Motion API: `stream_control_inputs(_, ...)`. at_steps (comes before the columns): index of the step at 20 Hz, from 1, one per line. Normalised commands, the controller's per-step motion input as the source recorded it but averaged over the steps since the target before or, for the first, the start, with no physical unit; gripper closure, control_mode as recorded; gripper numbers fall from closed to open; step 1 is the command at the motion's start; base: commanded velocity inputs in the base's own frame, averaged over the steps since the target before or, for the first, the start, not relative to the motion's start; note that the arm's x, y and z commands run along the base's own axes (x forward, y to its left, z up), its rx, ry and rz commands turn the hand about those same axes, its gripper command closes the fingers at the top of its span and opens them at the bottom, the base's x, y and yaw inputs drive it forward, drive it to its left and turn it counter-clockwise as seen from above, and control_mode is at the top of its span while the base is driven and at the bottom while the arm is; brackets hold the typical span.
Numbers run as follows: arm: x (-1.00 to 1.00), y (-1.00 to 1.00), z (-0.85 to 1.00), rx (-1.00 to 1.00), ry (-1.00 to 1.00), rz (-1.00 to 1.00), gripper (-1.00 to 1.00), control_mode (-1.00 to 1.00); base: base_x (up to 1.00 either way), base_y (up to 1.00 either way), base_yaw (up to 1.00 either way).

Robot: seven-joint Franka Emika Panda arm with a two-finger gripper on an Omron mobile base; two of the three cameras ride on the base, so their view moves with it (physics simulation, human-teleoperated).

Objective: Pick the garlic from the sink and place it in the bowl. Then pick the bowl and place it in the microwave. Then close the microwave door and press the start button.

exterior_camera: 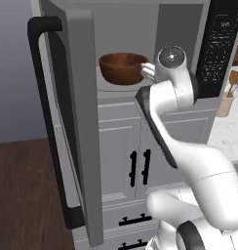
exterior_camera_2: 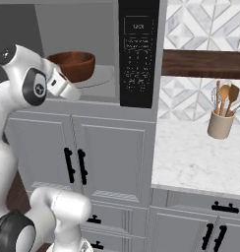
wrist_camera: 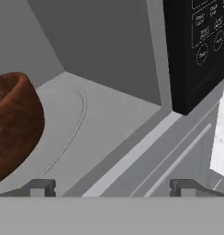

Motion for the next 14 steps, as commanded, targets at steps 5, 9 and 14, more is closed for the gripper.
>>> stream_control_inputs(5, -0.18, -0.17, -0.27, -0.53, -0.02, -0.01, -1.0, -1.0, 0.0, 0.0, 0.0)
stream_control_inputs(9, -0.16, 0.0, -0.58, -0.51, 0.0, -0.01, -1.0, -1.0, 0.0, 0.0, 0.0)
stream_control_inputs(14, 0.0, -0.02, -0.57, -0.35, 0.06, 0.0, -1.0, -1.0, 0.0, 0.0, 0.0)
